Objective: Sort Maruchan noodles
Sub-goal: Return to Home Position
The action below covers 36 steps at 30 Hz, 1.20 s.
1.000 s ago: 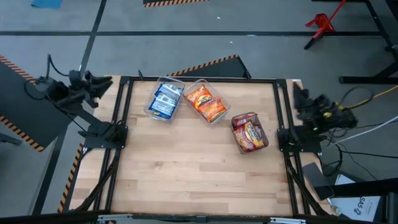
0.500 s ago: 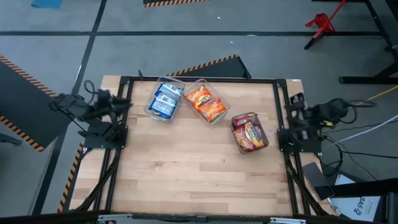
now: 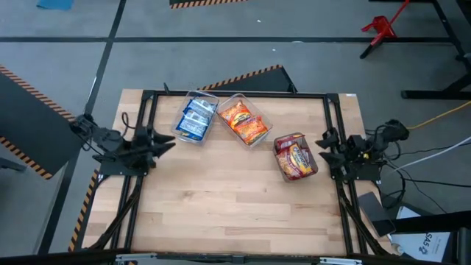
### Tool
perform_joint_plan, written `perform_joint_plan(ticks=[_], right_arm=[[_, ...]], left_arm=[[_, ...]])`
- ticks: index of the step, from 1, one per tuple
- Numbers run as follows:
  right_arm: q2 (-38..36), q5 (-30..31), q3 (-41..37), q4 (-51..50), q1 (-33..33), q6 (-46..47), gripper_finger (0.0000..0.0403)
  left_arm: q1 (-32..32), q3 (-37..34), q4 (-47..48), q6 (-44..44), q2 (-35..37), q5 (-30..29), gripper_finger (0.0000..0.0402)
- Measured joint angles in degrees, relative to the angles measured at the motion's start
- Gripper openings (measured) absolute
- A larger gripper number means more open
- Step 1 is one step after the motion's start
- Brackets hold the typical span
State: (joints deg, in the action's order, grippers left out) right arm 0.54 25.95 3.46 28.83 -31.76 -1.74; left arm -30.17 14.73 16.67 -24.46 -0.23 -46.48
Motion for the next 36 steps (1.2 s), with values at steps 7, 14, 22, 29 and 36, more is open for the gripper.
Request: perform_joint_plan(ticks=[7, 14, 22, 29, 36], right_arm=[[0.76, -8.65, -2.44, 6.62, 8.75, 1.47, 0.0182], [0.33, -9.09, -2.51, -7.74, 20.04, 8.13, 0.0182], [0.33, -7.34, -2.51, -17.75, 29.80, 10.55, 0.0182], [0.33, -10.06, -2.51, -20.49, 34.58, 10.84, 0.0182], [0.35, -14.12, -2.51, -24.60, 34.78, 15.73, 0.0182]], left_arm=[[0.01, -5.28, -4.39, -1.90, 0.02, 0.52, 0.0141], [0.06, -5.39, -1.62, 2.44, 0.04, -6.40, 0.0141], [0.06, -5.36, 7.32, -5.24, 0.04, -6.99, 0.0141], [0.06, -5.36, 7.29, -8.30, 0.04, -1.43, 0.0141], [0.06, -7.75, -7.11, -0.65, 0.04, 15.20, 0.0141]])
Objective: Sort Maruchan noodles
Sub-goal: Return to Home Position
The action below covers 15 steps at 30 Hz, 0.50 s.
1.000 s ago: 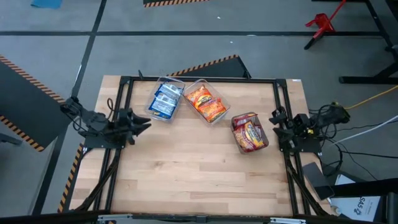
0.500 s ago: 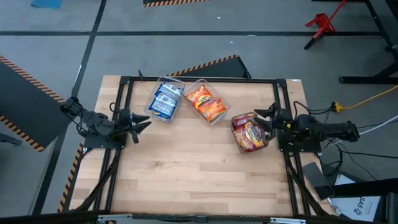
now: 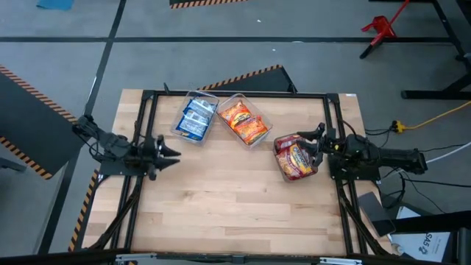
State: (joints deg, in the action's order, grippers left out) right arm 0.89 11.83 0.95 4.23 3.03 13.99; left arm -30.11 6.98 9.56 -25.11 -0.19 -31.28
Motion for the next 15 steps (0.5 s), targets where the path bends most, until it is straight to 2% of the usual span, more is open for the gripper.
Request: perform_joint_plan(ticks=[5, 7, 12, 15], right_arm=[[0.01, 3.91, 0.01, 0.13, 0.00, 1.08, 0.0182], [0.11, 5.17, 0.00, -0.43, 0.00, 0.97, 0.0182], [0.61, 6.55, 0.00, -1.43, 0.00, 0.81, 0.0182], [0.62, 4.85, 0.00, -1.58, 0.00, 2.72, 0.0182]], left_arm=[[0.00, -4.78, -7.88, 2.51, -1.19, 9.42, 0.0141], [0.33, -6.32, -12.26, 4.81, -2.83, 9.49, 0.0141], [1.25, -6.55, -12.81, 4.68, -3.19, 13.16, 0.0141], [1.22, -6.55, -12.48, 4.67, -3.19, 16.38, 0.0141]])
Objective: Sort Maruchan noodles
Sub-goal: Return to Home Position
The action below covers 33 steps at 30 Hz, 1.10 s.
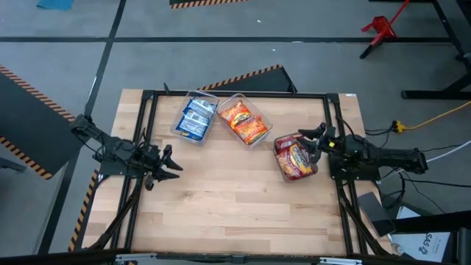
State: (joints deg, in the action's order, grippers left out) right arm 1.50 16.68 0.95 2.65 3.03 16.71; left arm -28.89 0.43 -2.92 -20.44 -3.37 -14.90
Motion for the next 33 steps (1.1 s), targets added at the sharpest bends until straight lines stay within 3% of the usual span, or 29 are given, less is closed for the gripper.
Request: perform_joint_plan(ticks=[9, 15, 33], right_arm=[[0.00, -12.40, -0.02, 0.79, 0.00, -0.63, 0.0182], [0.02, -19.93, -0.04, -0.93, 0.00, 0.55, 0.0182], [0.02, -19.71, -0.07, -2.22, 0.00, 0.88, 0.0182]], left_arm=[[0.01, 0.00, -0.26, 0.06, 0.02, -2.54, 0.0141], [0.01, 0.00, -0.20, -0.83, 0.02, -1.18, 0.0141], [0.01, 0.01, -0.17, -0.93, 0.02, -1.07, 0.0141]])
